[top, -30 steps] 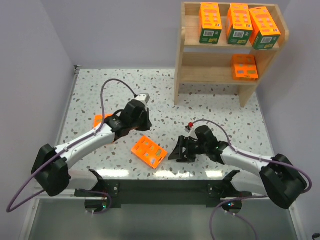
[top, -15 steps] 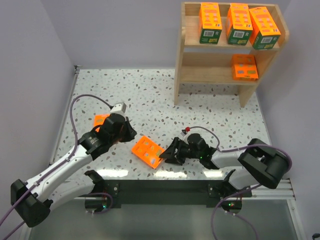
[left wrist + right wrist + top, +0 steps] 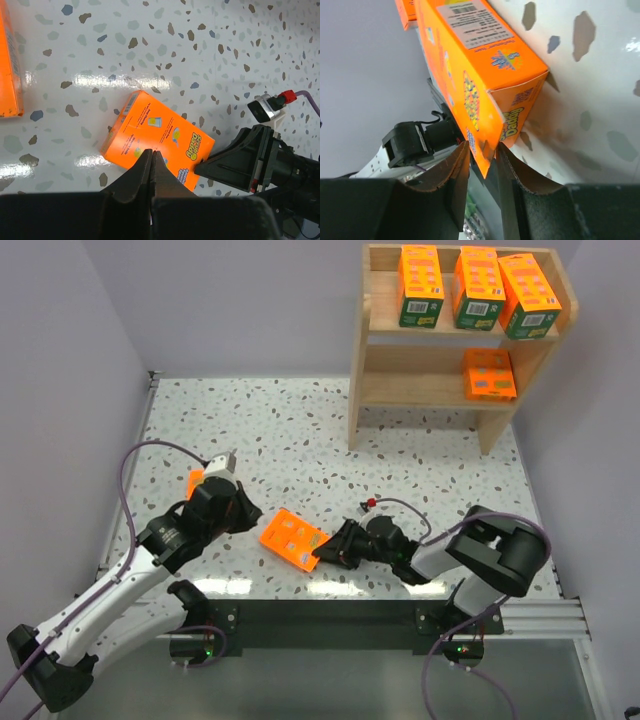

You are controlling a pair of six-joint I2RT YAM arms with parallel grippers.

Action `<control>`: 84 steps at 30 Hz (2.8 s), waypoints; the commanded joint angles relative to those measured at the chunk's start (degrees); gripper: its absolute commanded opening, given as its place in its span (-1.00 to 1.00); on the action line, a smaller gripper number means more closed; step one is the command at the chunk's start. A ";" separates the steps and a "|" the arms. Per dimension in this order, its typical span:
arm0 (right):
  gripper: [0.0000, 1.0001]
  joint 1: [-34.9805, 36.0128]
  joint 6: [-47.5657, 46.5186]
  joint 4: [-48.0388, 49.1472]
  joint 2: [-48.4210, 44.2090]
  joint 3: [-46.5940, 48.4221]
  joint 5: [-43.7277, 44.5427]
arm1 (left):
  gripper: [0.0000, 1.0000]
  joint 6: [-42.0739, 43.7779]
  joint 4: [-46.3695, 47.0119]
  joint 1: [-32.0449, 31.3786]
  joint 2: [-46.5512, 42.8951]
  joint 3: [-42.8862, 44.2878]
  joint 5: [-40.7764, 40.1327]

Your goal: Place and organize the cleaning sponges onto the shelf

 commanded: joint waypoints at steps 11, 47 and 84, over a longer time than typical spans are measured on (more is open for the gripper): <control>-0.61 0.01 7.57 44.17 25.55 -6.17 4.57 | -1.00 -0.42 -1.99 0.16 -1.16 0.48 -0.23; -1.00 -17.40 -12.55 -62.80 -70.43 16.24 22.83 | -1.00 0.73 -4.54 0.16 -3.36 3.02 0.47; -1.00 -55.01 5.82 0.25 -18.92 21.16 4.37 | -1.00 0.73 -7.26 0.16 -6.08 2.15 1.53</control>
